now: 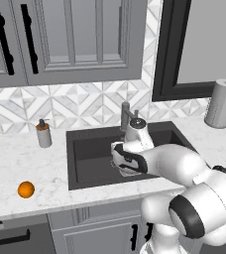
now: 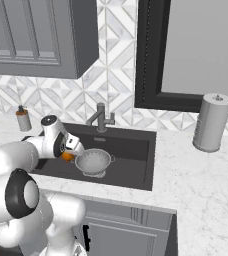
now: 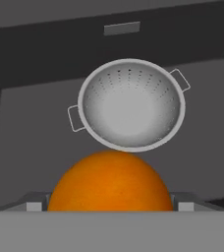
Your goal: Put the colander in the sink, put the orange, orange in the colander, and turn on the sink faucet and pour water over the colander.
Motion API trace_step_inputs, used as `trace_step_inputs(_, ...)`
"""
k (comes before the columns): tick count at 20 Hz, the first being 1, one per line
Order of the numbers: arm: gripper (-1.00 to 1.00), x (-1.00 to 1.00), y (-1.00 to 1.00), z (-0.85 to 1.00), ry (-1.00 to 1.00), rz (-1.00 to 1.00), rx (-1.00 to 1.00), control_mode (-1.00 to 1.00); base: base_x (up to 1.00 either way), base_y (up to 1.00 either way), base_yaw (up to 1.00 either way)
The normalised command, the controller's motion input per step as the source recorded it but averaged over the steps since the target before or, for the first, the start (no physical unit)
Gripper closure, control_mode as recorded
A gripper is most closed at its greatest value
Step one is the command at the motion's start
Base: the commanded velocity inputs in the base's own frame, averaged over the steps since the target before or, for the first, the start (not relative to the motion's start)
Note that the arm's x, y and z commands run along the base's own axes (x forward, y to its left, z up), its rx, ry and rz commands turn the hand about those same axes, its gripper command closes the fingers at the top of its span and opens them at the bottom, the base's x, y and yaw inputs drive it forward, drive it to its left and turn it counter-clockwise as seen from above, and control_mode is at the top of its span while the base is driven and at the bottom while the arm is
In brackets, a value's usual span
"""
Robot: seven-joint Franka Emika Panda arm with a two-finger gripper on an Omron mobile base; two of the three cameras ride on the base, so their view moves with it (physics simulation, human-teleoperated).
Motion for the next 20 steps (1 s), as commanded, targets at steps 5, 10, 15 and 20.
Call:
trace_step_inputs(5,1.0,0.18,0.0,-0.33,0.0,-0.04,0.0,-1.0,0.0,0.0,0.0)
trace_step_inputs(10,1.0,0.12,-0.01,-0.35,0.0,-0.02,0.0,-1.0,0.0,0.0,0.0)
trace_step_inputs(15,1.0,0.12,0.0,-0.29,0.0,0.0,0.0,-1.0,0.0,0.0,0.0)
trace_step_inputs(20,1.0,0.16,0.0,-0.11,0.0,0.0,0.0,-1.0,0.0,0.0,0.0)
